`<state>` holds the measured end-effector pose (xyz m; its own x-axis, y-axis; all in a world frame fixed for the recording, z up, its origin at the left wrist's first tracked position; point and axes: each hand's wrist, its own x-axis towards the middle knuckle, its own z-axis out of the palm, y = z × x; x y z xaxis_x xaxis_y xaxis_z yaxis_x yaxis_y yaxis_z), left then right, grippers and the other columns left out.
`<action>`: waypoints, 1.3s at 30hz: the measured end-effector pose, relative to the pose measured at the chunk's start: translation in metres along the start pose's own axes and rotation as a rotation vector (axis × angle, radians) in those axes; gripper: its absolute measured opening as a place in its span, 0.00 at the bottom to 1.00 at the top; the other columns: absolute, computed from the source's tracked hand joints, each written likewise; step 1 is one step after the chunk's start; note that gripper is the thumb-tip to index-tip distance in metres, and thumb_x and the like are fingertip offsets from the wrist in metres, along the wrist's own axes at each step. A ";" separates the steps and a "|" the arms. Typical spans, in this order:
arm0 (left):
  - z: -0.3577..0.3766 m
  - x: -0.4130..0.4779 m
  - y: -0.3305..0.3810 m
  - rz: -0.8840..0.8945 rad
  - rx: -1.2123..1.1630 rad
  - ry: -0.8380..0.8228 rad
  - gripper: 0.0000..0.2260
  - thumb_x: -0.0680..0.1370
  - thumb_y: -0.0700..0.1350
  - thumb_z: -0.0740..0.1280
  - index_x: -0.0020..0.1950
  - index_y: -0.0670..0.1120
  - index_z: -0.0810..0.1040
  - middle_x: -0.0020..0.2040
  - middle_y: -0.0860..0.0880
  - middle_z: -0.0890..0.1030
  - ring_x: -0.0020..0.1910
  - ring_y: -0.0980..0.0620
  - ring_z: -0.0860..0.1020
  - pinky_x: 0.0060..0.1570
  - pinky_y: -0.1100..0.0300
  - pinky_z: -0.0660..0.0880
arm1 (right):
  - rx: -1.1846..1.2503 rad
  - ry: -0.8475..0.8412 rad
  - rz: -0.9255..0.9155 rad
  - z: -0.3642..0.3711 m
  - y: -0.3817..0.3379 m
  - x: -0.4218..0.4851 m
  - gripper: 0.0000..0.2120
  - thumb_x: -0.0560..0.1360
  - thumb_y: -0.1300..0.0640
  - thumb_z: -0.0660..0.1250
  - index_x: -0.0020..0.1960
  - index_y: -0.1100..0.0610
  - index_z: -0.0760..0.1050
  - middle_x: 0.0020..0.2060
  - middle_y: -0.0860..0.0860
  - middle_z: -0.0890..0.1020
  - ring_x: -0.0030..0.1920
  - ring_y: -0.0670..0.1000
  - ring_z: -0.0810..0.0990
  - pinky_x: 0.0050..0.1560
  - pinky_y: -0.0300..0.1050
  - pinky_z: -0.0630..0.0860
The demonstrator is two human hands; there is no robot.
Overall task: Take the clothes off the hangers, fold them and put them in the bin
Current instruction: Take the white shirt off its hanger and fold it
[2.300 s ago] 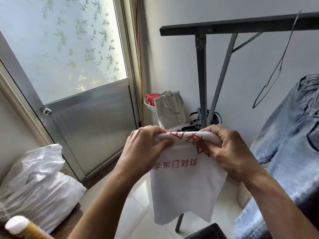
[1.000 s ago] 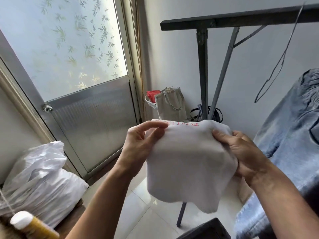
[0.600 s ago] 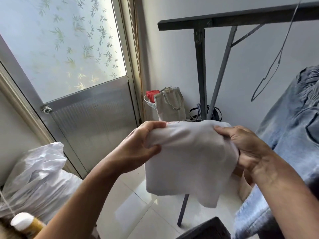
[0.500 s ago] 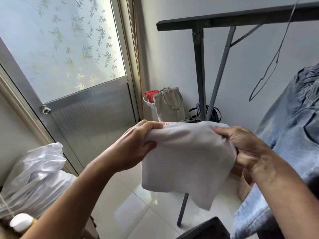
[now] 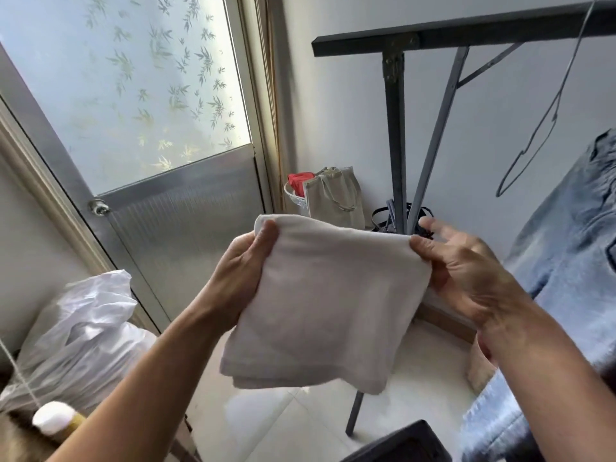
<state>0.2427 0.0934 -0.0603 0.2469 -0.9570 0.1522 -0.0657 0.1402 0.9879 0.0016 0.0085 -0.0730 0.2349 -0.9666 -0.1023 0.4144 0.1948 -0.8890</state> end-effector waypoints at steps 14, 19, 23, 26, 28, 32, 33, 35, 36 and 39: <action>0.010 0.002 -0.055 -0.334 -0.082 0.168 0.22 0.83 0.58 0.55 0.51 0.44 0.82 0.32 0.51 0.84 0.30 0.57 0.81 0.26 0.68 0.73 | 0.069 -0.196 0.385 -0.016 0.086 0.007 0.43 0.68 0.24 0.52 0.54 0.59 0.84 0.52 0.62 0.84 0.50 0.60 0.84 0.46 0.54 0.82; 0.022 0.006 -0.105 -0.560 -0.197 0.130 0.28 0.78 0.63 0.58 0.59 0.41 0.81 0.45 0.44 0.86 0.40 0.49 0.84 0.41 0.57 0.82 | -0.112 -0.079 0.336 -0.045 0.120 0.008 0.32 0.59 0.52 0.80 0.56 0.69 0.79 0.44 0.62 0.85 0.38 0.58 0.85 0.38 0.52 0.83; 0.033 -0.012 -0.153 -0.740 -0.339 -0.061 0.29 0.74 0.64 0.63 0.64 0.44 0.78 0.59 0.40 0.82 0.54 0.43 0.83 0.51 0.50 0.81 | 0.007 0.062 0.352 -0.075 0.144 0.014 0.18 0.68 0.58 0.70 0.55 0.64 0.78 0.43 0.61 0.85 0.38 0.58 0.85 0.38 0.55 0.83; 0.044 -0.019 -0.205 -0.732 -0.187 -0.032 0.25 0.71 0.52 0.75 0.61 0.37 0.79 0.56 0.37 0.83 0.52 0.41 0.83 0.54 0.48 0.80 | 0.026 0.132 0.392 -0.102 0.180 0.019 0.13 0.73 0.57 0.68 0.55 0.63 0.77 0.44 0.60 0.86 0.40 0.57 0.86 0.40 0.55 0.83; 0.048 -0.019 -0.237 -0.754 -0.174 0.005 0.25 0.70 0.51 0.74 0.60 0.37 0.78 0.56 0.37 0.83 0.55 0.38 0.82 0.57 0.45 0.78 | 0.032 0.172 0.424 -0.117 0.206 0.025 0.10 0.76 0.57 0.66 0.53 0.63 0.78 0.42 0.59 0.86 0.38 0.56 0.86 0.37 0.52 0.83; 0.047 -0.014 -0.298 -0.795 -0.236 0.006 0.19 0.76 0.51 0.69 0.60 0.39 0.79 0.54 0.40 0.84 0.51 0.44 0.84 0.50 0.52 0.81 | 0.066 0.213 0.504 -0.147 0.259 0.043 0.11 0.79 0.56 0.64 0.54 0.63 0.77 0.41 0.58 0.86 0.38 0.55 0.86 0.33 0.49 0.82; 0.047 -0.013 -0.317 -0.814 -0.241 -0.006 0.17 0.78 0.50 0.67 0.61 0.40 0.79 0.55 0.41 0.84 0.52 0.44 0.83 0.51 0.53 0.81 | 0.064 0.222 0.523 -0.158 0.276 0.048 0.11 0.79 0.56 0.63 0.55 0.62 0.77 0.41 0.58 0.86 0.38 0.55 0.86 0.33 0.49 0.82; 0.048 -0.012 -0.358 -0.840 -0.242 -0.024 0.16 0.79 0.50 0.66 0.63 0.43 0.78 0.57 0.43 0.84 0.55 0.44 0.83 0.55 0.52 0.80 | 0.064 0.226 0.548 -0.177 0.310 0.056 0.11 0.79 0.56 0.63 0.54 0.62 0.78 0.42 0.58 0.86 0.39 0.55 0.86 0.34 0.49 0.83; 0.048 -0.014 -0.381 -0.845 -0.247 -0.025 0.18 0.78 0.50 0.67 0.64 0.45 0.77 0.57 0.44 0.84 0.57 0.45 0.82 0.55 0.51 0.80 | 0.053 0.230 0.561 -0.187 0.328 0.059 0.10 0.78 0.56 0.64 0.53 0.62 0.78 0.43 0.58 0.86 0.40 0.55 0.86 0.36 0.50 0.83; 0.049 -0.028 -0.454 -0.900 -0.332 0.027 0.24 0.73 0.50 0.74 0.67 0.49 0.75 0.61 0.44 0.82 0.59 0.44 0.81 0.51 0.52 0.79 | -0.008 0.253 0.571 -0.219 0.390 0.062 0.13 0.71 0.61 0.69 0.55 0.63 0.77 0.46 0.59 0.86 0.43 0.55 0.86 0.39 0.49 0.83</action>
<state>0.2186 0.0444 -0.5149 0.0933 -0.7356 -0.6710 0.4356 -0.5759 0.6919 -0.0149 -0.0119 -0.5240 0.2018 -0.7199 -0.6641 0.2780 0.6923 -0.6659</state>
